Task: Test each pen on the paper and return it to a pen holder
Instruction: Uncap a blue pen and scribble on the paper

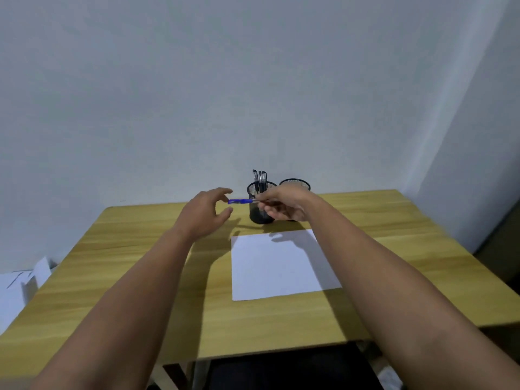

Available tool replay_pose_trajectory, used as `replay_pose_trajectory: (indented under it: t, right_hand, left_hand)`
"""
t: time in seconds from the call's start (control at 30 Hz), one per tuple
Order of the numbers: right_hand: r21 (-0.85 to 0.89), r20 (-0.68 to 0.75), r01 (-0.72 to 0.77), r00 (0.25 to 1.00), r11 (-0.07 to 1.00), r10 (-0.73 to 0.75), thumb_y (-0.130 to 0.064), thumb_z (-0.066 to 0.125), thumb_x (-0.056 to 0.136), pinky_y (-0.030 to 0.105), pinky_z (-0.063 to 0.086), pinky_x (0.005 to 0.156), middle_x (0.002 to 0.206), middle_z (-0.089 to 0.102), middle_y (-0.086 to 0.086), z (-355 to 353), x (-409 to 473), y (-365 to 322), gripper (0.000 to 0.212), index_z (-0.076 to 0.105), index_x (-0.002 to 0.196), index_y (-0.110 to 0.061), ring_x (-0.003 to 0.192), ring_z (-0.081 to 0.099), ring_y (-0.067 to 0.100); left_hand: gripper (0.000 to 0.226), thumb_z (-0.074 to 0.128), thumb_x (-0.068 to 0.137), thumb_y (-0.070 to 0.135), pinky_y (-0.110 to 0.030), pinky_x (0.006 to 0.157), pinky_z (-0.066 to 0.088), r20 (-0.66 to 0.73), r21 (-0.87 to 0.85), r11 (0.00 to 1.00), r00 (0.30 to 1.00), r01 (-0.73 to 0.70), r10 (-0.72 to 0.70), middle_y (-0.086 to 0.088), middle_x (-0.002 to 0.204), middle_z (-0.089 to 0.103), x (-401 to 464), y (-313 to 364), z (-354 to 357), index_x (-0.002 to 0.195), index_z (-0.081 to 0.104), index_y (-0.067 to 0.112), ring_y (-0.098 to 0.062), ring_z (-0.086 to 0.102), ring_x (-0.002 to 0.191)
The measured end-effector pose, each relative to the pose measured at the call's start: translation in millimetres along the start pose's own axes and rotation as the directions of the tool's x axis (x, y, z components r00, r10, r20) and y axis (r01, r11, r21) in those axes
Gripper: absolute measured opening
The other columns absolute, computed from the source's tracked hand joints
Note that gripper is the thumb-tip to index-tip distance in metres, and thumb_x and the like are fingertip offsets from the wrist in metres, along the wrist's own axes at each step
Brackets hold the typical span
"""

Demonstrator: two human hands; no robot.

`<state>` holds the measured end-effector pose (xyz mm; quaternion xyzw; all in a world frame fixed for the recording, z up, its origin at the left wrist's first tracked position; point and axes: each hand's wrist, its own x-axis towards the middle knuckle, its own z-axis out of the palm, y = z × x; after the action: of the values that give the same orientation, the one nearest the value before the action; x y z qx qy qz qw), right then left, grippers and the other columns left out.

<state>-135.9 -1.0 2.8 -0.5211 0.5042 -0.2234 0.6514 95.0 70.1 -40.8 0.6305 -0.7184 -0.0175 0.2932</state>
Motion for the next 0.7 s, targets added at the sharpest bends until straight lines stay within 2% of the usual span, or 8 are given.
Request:
replay_pose_trajectory:
  t: [0.07, 0.17, 0.27, 0.33, 0.47, 0.57, 0.63, 0.7]
  right_hand:
    - [0.013, 0.039, -0.011, 0.999, 1.000, 0.010, -0.017, 0.074, 0.100, 0.016, 0.057, 0.050, 0.078, 0.073, 0.001, -6, -11, -1, 0.009, 0.074, 0.096, -0.009, 0.050, 0.062, 0.004]
    - [0.194, 0.100, -0.013, 0.995, 0.981, -0.007, -0.020, 0.074, 0.100, 0.018, 0.059, 0.052, 0.082, 0.077, 0.006, -19, -25, -3, 0.017, 0.075, 0.097, -0.003, 0.053, 0.067, 0.006]
    - [0.370, 0.092, 0.048, 0.992, 0.928, -0.088, -0.022, 0.073, 0.100, 0.018, 0.060, 0.052, 0.084, 0.076, 0.008, -29, -34, -3, 0.021, 0.076, 0.094, -0.003, 0.053, 0.066, 0.009]
    - [0.311, 0.030, 0.128, 0.989, 0.942, -0.144, -0.024, 0.072, 0.102, 0.014, 0.053, 0.049, 0.079, 0.072, 0.002, -26, -38, 0, 0.016, 0.076, 0.097, -0.009, 0.053, 0.061, 0.007]
    - [0.210, -0.153, 0.312, 0.947, 0.927, -0.284, -0.033, 0.061, 0.108, 0.019, 0.033, 0.046, 0.064, 0.058, -0.005, -9, -36, 1, 0.023, 0.071, 0.099, -0.015, 0.050, 0.043, 0.009]
    - [0.123, -0.298, 0.375, 0.897, 0.919, -0.326, -0.034, 0.053, 0.109, 0.023, 0.026, 0.044, 0.058, 0.050, -0.002, 5, -31, 0, 0.030, 0.063, 0.088, -0.015, 0.047, 0.036, 0.013]
    - [0.086, -0.387, 0.371, 0.868, 0.925, -0.312, -0.030, 0.050, 0.107, 0.024, 0.026, 0.043, 0.059, 0.047, 0.000, 8, -29, -1, 0.034, 0.060, 0.078, -0.015, 0.047, 0.036, 0.016]
    - [0.094, -0.446, 0.356, 0.850, 0.930, -0.280, -0.026, 0.049, 0.107, 0.024, 0.029, 0.043, 0.062, 0.049, 0.001, 11, -30, -4, 0.036, 0.060, 0.075, -0.015, 0.048, 0.040, 0.017]
  left_hand:
    - [0.033, 0.066, 0.095, 0.037, -0.036, 0.090, 0.052, 0.027, -0.067, 0.998, 1.000, -0.002, 0.004, 0.012, 0.108, 0.073, 1, 16, 0, 0.127, 0.064, 0.031, -0.009, 0.064, 0.104]
    - [0.011, 0.066, 0.096, 0.031, -0.038, 0.077, 0.054, 0.053, -0.188, 0.982, 0.998, 0.032, -0.022, 0.007, 0.089, 0.074, 4, 36, -3, 0.101, 0.073, 0.024, -0.015, 0.067, 0.086]
    - [0.014, 0.067, 0.097, 0.031, -0.030, 0.061, 0.043, 0.131, -0.303, 0.948, 0.990, 0.094, -0.056, 0.005, 0.080, 0.077, 4, 54, -5, 0.090, 0.074, 0.021, -0.007, 0.060, 0.062]
    - [0.021, 0.066, 0.097, 0.033, -0.030, 0.061, 0.042, 0.148, -0.320, 0.942, 0.988, 0.097, -0.052, 0.002, 0.079, 0.077, 5, 65, -3, 0.087, 0.073, 0.016, -0.008, 0.059, 0.060]
    - [0.036, 0.053, 0.103, 0.039, -0.039, 0.075, 0.052, 0.164, -0.444, 0.888, 0.985, 0.119, -0.050, -0.004, 0.079, 0.075, 9, 89, 0, 0.086, 0.060, 0.009, -0.023, 0.072, 0.079]
    - [0.041, 0.040, 0.108, 0.040, -0.040, 0.075, 0.053, 0.207, -0.462, 0.875, 0.977, 0.145, -0.053, -0.006, 0.074, 0.072, 11, 105, 1, 0.087, 0.056, 0.009, -0.019, 0.069, 0.071]
    - [0.042, 0.036, 0.109, 0.038, -0.032, 0.070, 0.052, 0.226, -0.452, 0.877, 0.972, 0.164, -0.066, -0.006, 0.071, 0.065, 12, 115, 3, 0.085, 0.054, 0.010, -0.011, 0.063, 0.060]
    - [0.041, 0.034, 0.109, 0.038, -0.027, 0.067, 0.049, 0.260, -0.466, 0.861, 0.962, 0.204, -0.087, -0.001, 0.067, 0.056, 12, 120, 5, 0.081, 0.050, 0.013, -0.009, 0.056, 0.054]
